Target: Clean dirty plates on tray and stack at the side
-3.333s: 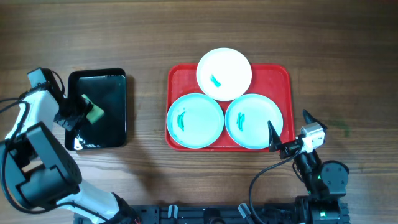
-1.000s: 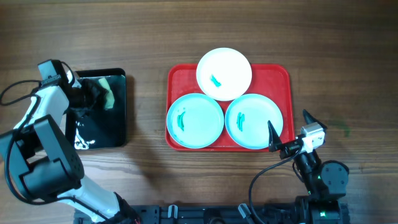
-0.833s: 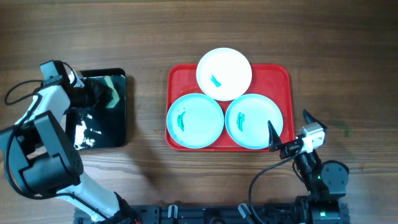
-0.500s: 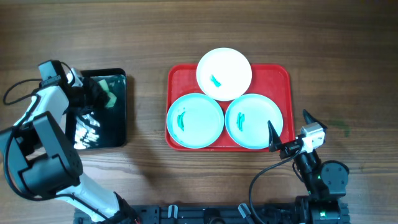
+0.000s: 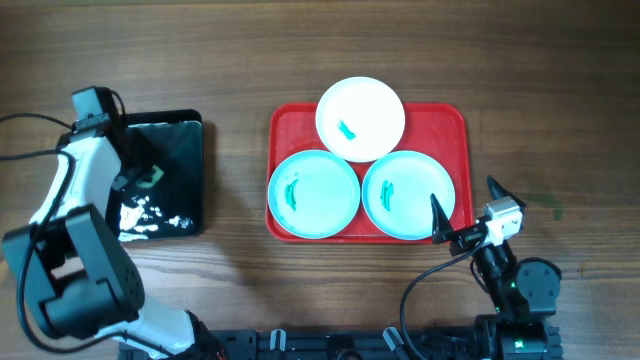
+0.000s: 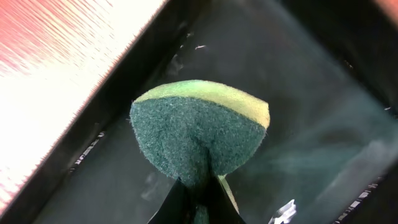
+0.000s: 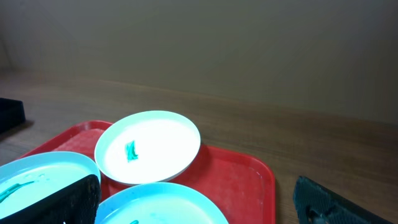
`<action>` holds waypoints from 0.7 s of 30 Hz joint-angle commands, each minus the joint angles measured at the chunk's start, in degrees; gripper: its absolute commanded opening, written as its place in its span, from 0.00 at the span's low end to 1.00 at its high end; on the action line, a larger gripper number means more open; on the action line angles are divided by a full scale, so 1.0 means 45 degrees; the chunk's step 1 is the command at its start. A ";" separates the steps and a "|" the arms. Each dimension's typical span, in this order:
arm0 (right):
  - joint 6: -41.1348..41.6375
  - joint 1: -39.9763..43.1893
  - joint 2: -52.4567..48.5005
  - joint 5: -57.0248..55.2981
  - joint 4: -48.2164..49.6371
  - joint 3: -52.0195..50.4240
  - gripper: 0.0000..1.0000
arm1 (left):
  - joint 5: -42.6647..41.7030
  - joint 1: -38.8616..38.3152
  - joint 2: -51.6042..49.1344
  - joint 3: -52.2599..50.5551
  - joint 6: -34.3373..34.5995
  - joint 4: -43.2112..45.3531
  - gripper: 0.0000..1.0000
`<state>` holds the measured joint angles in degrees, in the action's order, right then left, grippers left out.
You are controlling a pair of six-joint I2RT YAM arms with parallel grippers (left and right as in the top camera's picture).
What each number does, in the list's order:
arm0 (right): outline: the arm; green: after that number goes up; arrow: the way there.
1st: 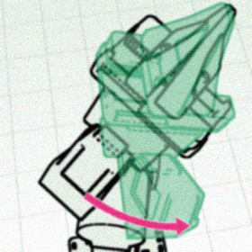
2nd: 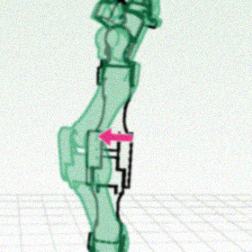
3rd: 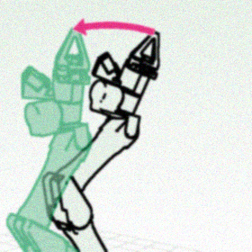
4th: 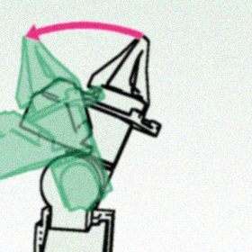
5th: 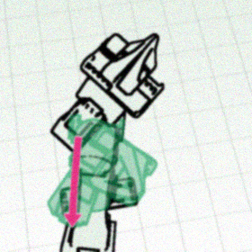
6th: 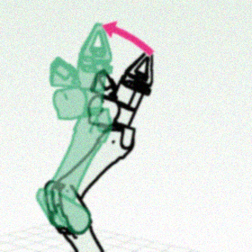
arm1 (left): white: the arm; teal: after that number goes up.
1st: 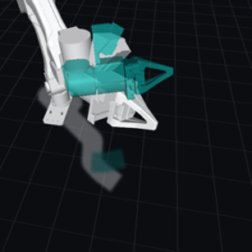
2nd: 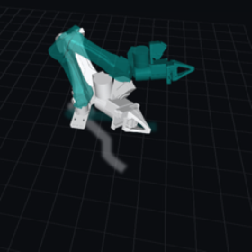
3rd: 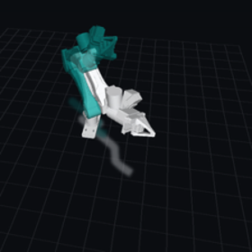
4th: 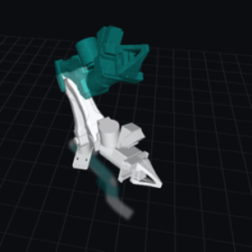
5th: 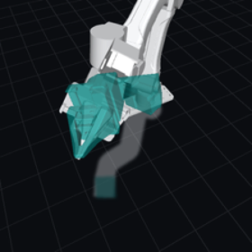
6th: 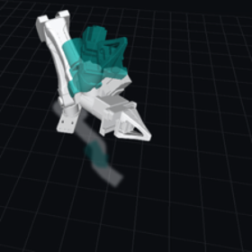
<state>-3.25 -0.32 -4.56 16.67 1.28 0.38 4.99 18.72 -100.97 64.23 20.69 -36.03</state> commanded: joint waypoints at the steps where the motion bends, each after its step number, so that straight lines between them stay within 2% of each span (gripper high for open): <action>1: 0.0058 0.0039 -0.0024 -0.0058 0.0019 -0.0019 1.00 | 0.0981 -0.0044 -0.0908 0.0058 0.0170 0.0010 0.04; 2: 0.0058 0.0039 -0.0024 -0.0063 0.0019 -0.0019 0.99 | 0.1015 -0.0044 -0.0971 0.0058 0.0165 0.0015 0.07; 3: 0.0053 0.0039 -0.0024 -0.0063 0.0019 -0.0019 1.00 | 0.0865 -0.0049 -0.0996 0.0063 0.0170 0.0126 0.29; 6: 0.0058 0.0039 -0.0024 -0.0063 0.0019 -0.0019 1.00 | -0.0262 -0.0053 -0.0996 0.0063 0.0160 0.0505 0.60; 9: 0.0053 0.0039 -0.0024 -0.0058 0.0019 -0.0019 1.00 | -0.0529 -0.0053 -0.0981 0.0063 0.0155 0.0573 0.73; 17: 0.0053 0.0039 -0.0024 -0.0063 0.0019 -0.0019 1.00 | -0.0811 -0.0044 -0.1783 0.0058 0.0165 0.0491 0.66; 18: 0.0058 0.0039 -0.0024 -0.0058 0.0019 -0.0019 1.00 | -0.0811 -0.0019 -0.1865 0.0058 0.0165 0.0534 0.58; 19: 0.0058 0.0039 -0.0024 -0.0063 0.0019 -0.0019 1.00 | -0.0801 -0.0019 -0.1865 0.0058 0.0165 0.0588 0.36; 21: 0.0058 0.0039 -0.0024 -0.0063 0.0019 -0.0019 1.00 | -0.0709 -0.0019 -0.1865 0.0063 0.0165 0.0743 0.06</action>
<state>-3.25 -0.32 -4.56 16.67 1.28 0.38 2.70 18.55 -107.83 64.40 21.47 -33.34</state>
